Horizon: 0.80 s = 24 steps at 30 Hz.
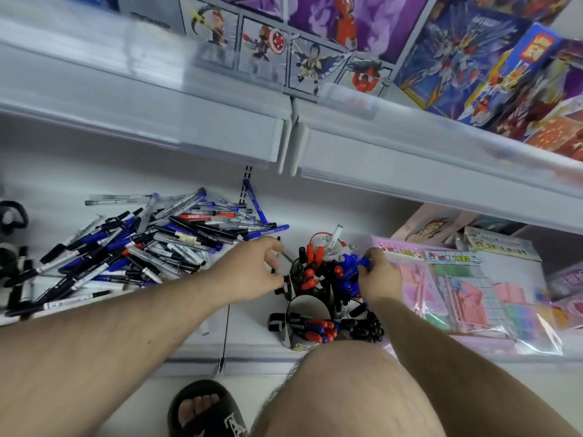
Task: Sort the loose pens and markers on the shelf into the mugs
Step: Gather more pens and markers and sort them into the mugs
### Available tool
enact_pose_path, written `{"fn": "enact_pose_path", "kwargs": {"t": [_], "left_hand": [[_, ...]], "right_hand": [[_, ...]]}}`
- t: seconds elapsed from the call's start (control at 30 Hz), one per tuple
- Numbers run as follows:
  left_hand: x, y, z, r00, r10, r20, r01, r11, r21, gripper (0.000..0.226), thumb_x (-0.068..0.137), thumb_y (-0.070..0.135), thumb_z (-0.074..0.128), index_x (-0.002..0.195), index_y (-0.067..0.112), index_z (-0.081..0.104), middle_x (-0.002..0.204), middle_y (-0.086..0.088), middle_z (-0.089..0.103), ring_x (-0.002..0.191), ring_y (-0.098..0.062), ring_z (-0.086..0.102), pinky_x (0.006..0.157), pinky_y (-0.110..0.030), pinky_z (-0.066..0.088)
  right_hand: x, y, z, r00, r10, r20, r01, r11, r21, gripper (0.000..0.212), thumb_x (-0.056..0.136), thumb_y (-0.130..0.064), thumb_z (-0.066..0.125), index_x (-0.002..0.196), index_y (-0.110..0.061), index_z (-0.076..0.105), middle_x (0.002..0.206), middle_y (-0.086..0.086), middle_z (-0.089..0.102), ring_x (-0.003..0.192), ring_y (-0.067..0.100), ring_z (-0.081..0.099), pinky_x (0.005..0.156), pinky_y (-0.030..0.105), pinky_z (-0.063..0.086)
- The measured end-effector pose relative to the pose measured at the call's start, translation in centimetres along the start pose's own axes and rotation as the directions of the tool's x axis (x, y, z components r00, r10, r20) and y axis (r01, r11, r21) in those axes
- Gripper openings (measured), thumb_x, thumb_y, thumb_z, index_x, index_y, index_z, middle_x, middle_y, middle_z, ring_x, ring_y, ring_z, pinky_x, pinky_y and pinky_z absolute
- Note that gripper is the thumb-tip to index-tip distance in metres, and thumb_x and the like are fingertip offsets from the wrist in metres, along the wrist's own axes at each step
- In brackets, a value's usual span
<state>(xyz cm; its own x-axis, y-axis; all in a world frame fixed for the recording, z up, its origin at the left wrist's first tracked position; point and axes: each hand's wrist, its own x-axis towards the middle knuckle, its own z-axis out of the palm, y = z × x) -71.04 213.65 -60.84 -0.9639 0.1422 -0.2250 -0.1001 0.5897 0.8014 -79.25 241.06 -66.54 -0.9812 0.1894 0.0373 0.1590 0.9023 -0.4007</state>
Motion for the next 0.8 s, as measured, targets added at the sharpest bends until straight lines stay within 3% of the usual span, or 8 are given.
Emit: {"fn": "enact_pose_path", "kwargs": {"t": [0.07,0.2,0.33,0.47,0.57,0.63,0.73,0.8], "left_hand": [[0.0,-0.2,-0.2,1.0,-0.008,0.007,0.008,1.0,0.003,0.054,0.087,0.02,0.069,0.136,0.027,0.049,0.097,0.021,0.057,0.09,-0.002,0.057,0.065,-0.012,0.041],[0.1,-0.5,-0.5,1.0,-0.014,0.003,0.014,1.0,0.011,0.052,0.088,0.022,0.068,0.136,0.029,0.049,0.098,0.022,0.057,0.088,0.001,0.057,0.063,-0.008,0.038],[-0.2,-0.5,-1.1,1.0,-0.02,0.019,0.02,0.999,0.027,0.056,0.087,0.021,0.068,0.138,0.029,0.047,0.106,0.018,0.059,0.094,-0.005,0.06,0.066,-0.013,0.044],[-1.1,-0.1,-3.2,0.999,-0.012,0.042,0.009,0.999,0.052,0.059,0.087,0.021,0.068,0.14,0.029,0.044,0.11,0.017,0.06,0.096,-0.004,0.06,0.07,-0.014,0.044],[-2.3,-0.5,-6.2,0.999,-0.029,0.025,0.028,0.998,0.054,0.058,0.086,0.021,0.069,0.139,0.027,0.046,0.104,0.019,0.063,0.098,-0.006,0.063,0.077,-0.024,0.052],[-3.2,-0.9,-8.1,0.998,-0.054,-0.024,0.054,0.998,0.008,0.054,0.087,0.017,0.068,0.136,0.026,0.049,0.099,0.018,0.067,0.092,-0.006,0.066,0.075,-0.023,0.054],[-4.1,-1.5,-9.6,0.993,-0.076,-0.09,0.076,0.997,-0.01,0.049,0.088,0.016,0.066,0.134,0.025,0.051,0.099,0.016,0.067,0.077,0.002,0.063,0.058,-0.008,0.044],[-4.6,-2.0,-10.0,0.992,-0.097,-0.087,0.096,0.995,-0.012,0.049,0.088,0.017,0.065,0.135,0.024,0.052,0.101,0.013,0.069,0.082,-0.005,0.066,0.067,-0.015,0.05]], "right_hand": [[0.2,0.4,0.6,1.0,0.001,0.018,0.0,0.999,-0.034,0.024,0.095,-0.013,0.051,0.117,-0.02,0.06,0.093,0.01,0.071,0.078,0.028,0.066,0.074,0.045,0.059],[0.1,1.0,1.6,0.982,-0.019,0.186,0.066,0.967,-0.247,0.038,0.095,-0.018,0.048,0.129,-0.026,0.062,0.128,0.011,0.053,0.106,0.031,0.057,0.096,0.041,0.05],[-0.4,-0.2,0.9,0.98,-0.022,0.196,0.078,0.957,-0.281,0.046,0.091,-0.014,0.048,0.133,-0.028,0.059,0.133,0.01,0.045,0.117,0.032,0.049,0.105,0.041,0.043],[-1.2,-4.1,-0.3,0.976,-0.16,0.145,0.18,0.974,-0.136,0.045,0.089,-0.011,0.052,0.132,-0.022,0.06,0.129,0.009,0.052,0.114,0.029,0.055,0.098,0.036,0.048],[-2.1,-8.6,-0.4,0.929,-0.348,0.127,0.353,0.936,-0.014,0.035,0.091,-0.014,0.056,0.123,-0.021,0.066,0.112,0.004,0.06,0.092,0.02,0.063,0.083,0.028,0.051],[-2.7,-11.5,-0.1,0.89,-0.423,0.17,0.425,0.905,0.031,0.033,0.09,-0.015,0.057,0.121,-0.021,0.067,0.11,0.002,0.059,0.089,0.019,0.062,0.083,0.027,0.05],[-2.7,-14.7,2.2,0.859,-0.387,0.336,0.405,0.914,0.017,0.04,0.089,-0.018,0.06,0.129,-0.019,0.061,0.123,0.008,0.053,0.101,0.024,0.06,0.081,0.024,0.044],[-2.0,-15.9,4.8,0.858,-0.235,0.456,0.28,0.96,-0.031,0.044,0.088,-0.021,0.058,0.132,-0.017,0.056,0.127,0.011,0.051,0.108,0.027,0.056,0.079,0.025,0.043]]}}
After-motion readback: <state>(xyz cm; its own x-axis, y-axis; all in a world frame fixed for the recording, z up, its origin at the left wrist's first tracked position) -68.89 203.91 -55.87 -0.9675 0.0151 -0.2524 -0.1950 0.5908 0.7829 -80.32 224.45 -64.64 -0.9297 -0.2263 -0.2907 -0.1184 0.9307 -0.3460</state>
